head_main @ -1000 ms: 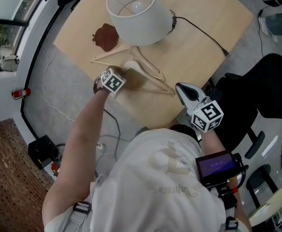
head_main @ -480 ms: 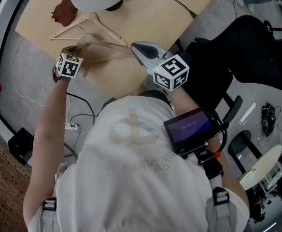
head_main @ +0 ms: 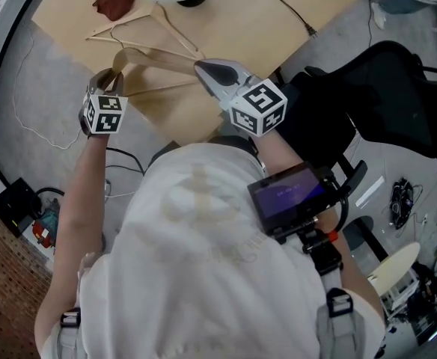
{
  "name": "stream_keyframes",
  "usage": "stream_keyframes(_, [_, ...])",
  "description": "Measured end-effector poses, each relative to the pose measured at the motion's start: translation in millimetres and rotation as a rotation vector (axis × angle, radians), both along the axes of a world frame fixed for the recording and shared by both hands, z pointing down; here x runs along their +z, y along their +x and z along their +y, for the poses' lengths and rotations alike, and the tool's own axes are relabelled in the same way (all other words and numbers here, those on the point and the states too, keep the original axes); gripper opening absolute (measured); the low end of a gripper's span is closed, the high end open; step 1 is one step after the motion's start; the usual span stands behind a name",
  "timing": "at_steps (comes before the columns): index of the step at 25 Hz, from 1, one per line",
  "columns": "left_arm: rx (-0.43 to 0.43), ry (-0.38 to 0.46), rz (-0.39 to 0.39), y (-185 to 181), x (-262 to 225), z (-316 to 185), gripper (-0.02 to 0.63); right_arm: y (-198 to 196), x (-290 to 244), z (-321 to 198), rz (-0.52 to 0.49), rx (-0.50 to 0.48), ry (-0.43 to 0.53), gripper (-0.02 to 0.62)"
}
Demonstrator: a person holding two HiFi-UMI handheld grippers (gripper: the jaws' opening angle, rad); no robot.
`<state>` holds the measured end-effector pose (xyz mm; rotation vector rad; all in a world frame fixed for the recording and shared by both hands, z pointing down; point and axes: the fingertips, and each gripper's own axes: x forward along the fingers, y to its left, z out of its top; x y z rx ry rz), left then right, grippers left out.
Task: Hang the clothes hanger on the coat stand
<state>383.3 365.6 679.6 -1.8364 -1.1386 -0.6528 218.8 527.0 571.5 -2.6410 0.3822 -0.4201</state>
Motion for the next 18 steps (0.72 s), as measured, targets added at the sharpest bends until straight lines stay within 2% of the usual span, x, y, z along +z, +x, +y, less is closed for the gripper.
stream_keyframes(2, [-0.022,-0.027,0.035,-2.0,-11.6,-6.4,0.1,2.8,-3.2,-4.9,0.014,-0.011,-0.001,0.014])
stream_keyframes(7, [-0.162,-0.082,0.093,-7.7,-22.4,-37.6,0.1,12.8,-6.1,-13.6,0.059,-0.08,0.009,0.015])
stream_keyframes(12, [-0.194,-0.101,0.114,-19.0,-34.4,-49.0,0.1,20.3,-13.3,-18.4,0.055,-0.104,0.024,0.015])
stream_keyframes(18, [-0.278,-0.125,0.171,-25.1,-61.4,-83.9,0.101,41.3,-20.5,-46.5,0.074,-0.2,0.023,0.015])
